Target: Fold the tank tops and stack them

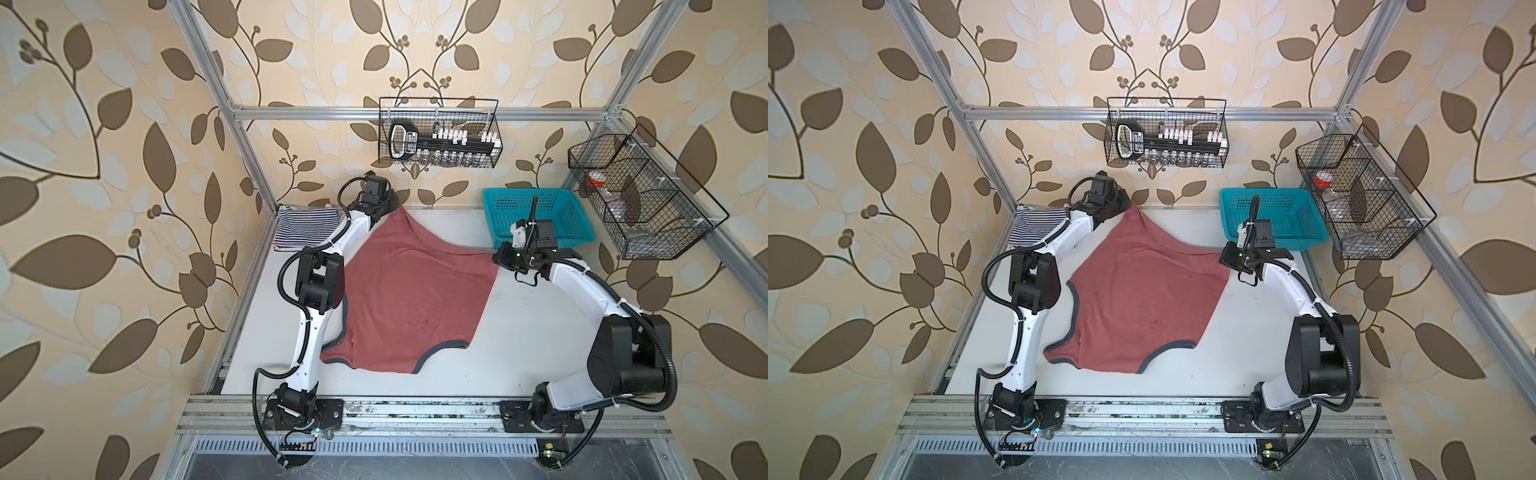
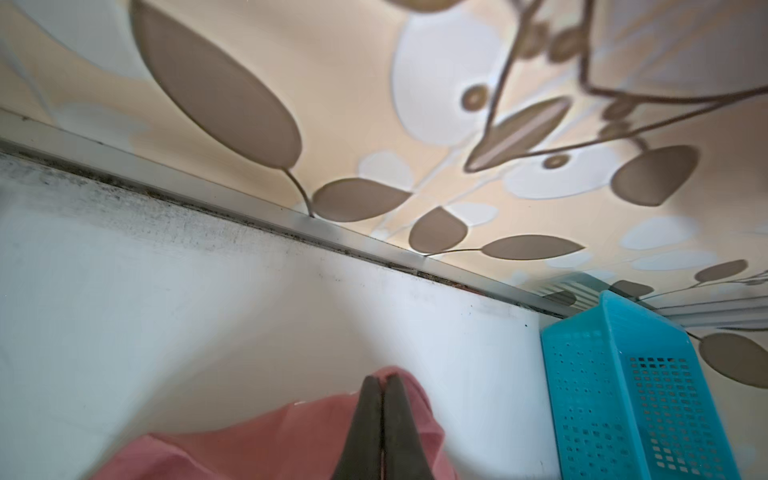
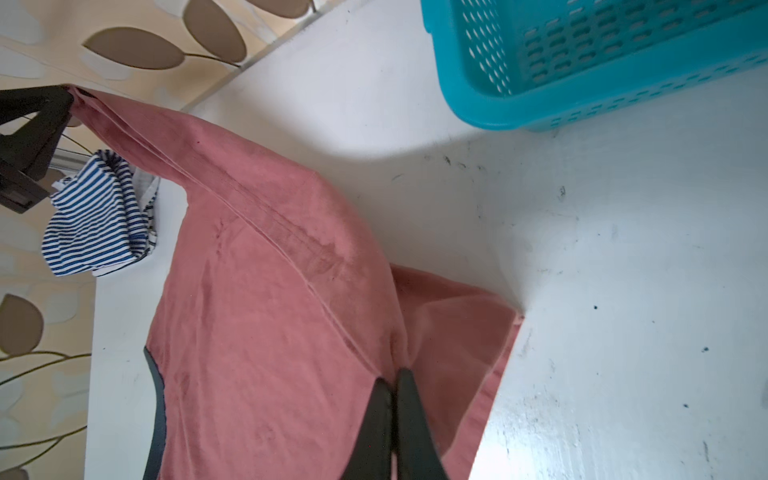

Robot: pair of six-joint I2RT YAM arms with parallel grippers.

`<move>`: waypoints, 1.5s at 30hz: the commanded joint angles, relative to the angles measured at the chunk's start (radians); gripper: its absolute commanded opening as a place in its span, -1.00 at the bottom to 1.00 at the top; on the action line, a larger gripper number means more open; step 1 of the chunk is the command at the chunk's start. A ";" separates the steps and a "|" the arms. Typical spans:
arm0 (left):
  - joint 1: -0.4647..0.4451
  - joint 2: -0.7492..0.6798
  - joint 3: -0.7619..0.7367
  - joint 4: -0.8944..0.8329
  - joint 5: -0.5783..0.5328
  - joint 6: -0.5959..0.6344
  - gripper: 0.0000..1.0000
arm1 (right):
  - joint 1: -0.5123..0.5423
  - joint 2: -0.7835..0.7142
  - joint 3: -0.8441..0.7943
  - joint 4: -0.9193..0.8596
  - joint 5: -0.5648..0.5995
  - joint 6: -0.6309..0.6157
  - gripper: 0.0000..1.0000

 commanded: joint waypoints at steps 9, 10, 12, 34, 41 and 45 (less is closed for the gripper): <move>0.010 0.083 0.185 0.228 -0.065 -0.219 0.03 | 0.003 0.103 0.062 0.088 0.051 0.082 -0.56; 0.013 0.082 0.199 0.233 -0.065 -0.222 0.18 | 0.004 0.101 0.074 0.089 0.047 0.085 -0.56; 0.018 0.062 0.217 0.219 -0.059 -0.212 0.27 | 0.008 0.086 0.081 0.097 0.045 0.085 -0.42; -0.074 -0.676 -0.781 -0.620 -0.013 0.028 -1.00 | 0.261 0.141 -0.026 -0.105 -0.043 -0.215 -1.00; -0.086 -0.554 -0.816 -0.662 -0.061 0.044 -1.00 | 0.325 0.257 -0.015 -0.128 0.002 -0.239 -1.00; -0.086 -0.436 -0.766 -0.697 -0.071 0.068 -1.00 | 0.345 0.262 -0.060 -0.146 0.025 -0.243 -1.00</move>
